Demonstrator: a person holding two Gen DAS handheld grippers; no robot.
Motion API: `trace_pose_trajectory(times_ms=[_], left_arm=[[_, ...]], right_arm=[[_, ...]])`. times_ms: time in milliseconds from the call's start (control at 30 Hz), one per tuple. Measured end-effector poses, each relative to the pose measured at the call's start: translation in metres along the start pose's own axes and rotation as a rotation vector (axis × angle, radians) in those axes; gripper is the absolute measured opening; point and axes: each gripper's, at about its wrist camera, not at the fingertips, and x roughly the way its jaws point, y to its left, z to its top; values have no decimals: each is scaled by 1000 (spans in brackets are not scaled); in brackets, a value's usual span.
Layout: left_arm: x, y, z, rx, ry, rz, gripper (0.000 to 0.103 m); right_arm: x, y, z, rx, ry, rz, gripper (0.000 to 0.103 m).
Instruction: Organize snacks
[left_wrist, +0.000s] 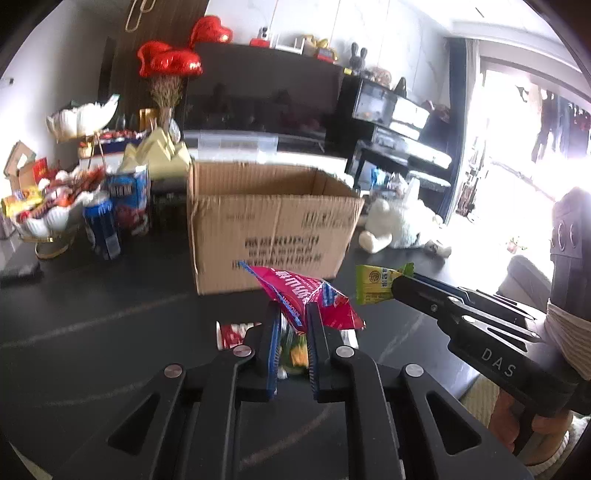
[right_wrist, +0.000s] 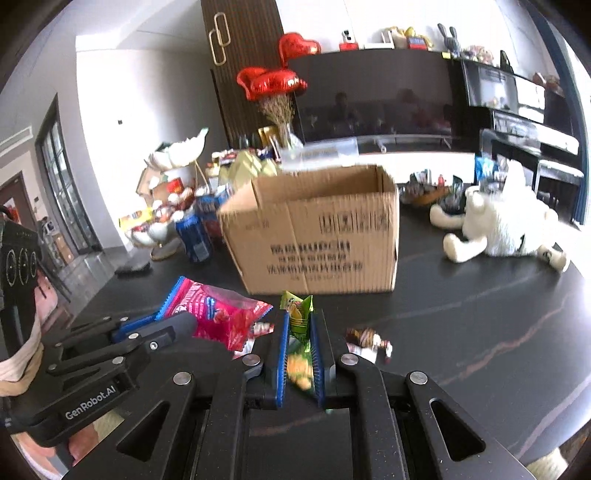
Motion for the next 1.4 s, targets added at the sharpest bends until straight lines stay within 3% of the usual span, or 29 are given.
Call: trace_pose_trajectory(times_ms=[633, 933, 1300, 1367, 1400], left_arm=[[5, 13, 67, 20, -122, 44, 14], [33, 22, 109, 27, -147, 63, 13], [78, 32, 144, 33, -139, 104, 13], [88, 33, 149, 32, -132, 116, 15], [93, 33, 152, 42, -131, 133, 23]], right_arm=[[17, -1, 61, 5, -117, 12, 13], [35, -2, 103, -35, -155, 3, 8], [73, -12, 130, -56, -126, -6, 8], [81, -14, 130, -50, -114, -5, 8], [85, -16, 130, -47, -105, -3, 8]])
